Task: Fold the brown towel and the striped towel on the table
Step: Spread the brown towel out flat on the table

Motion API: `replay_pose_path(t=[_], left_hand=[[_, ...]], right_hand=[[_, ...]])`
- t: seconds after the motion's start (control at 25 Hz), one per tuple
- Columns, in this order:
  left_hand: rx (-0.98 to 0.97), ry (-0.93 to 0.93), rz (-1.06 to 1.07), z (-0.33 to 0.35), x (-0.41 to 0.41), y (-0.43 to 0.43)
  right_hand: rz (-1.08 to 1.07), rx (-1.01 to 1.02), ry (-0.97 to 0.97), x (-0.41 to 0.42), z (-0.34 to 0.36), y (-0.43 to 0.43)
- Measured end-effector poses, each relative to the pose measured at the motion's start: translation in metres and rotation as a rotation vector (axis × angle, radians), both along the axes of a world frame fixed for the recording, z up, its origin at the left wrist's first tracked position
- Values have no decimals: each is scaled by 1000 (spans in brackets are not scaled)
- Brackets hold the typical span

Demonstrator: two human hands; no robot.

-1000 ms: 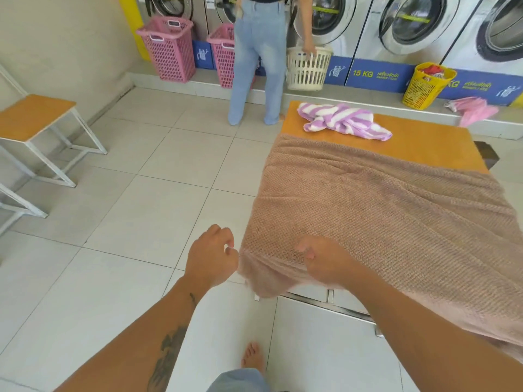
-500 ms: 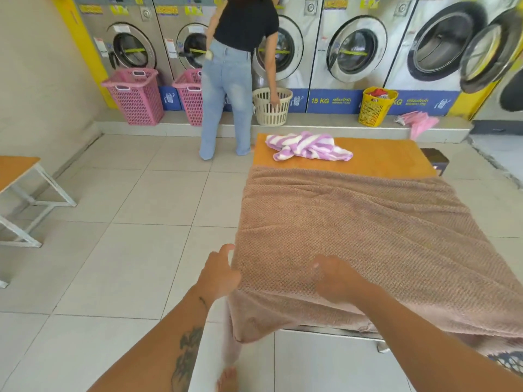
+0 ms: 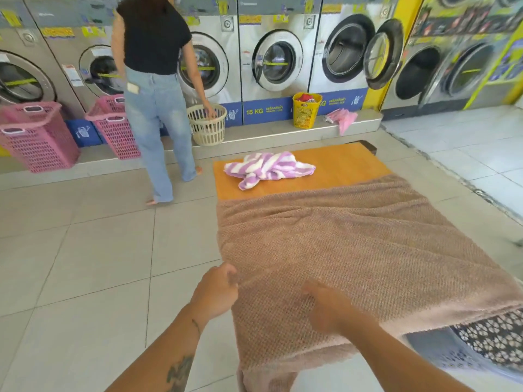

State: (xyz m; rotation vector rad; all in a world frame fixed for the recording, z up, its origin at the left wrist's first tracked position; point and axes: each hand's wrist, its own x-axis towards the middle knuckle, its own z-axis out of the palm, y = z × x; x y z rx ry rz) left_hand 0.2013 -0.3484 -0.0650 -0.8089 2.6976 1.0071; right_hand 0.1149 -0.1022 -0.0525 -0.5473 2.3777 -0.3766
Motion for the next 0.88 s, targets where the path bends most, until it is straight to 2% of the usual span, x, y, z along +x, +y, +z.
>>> replay_pose_path(t=[0.12,0.32,0.52,0.64,0.88], left_hand=[[-67,83,-77,1,-28,12],[-39,138,-240,16,-97,58],[-49,155,-213,26,-155,82],[-102,131,-209,32,-173,63],[-199,229,-249,4,-231,-37]], right_hand=[[-111,-80,-39,-11,12,2],[-272,-110,12,-46,35,36],[-335,-177,-3,-86,26,72],[-375,-144,-18,-93,21,67],[-603,27,-2,-107,-7,-3]])
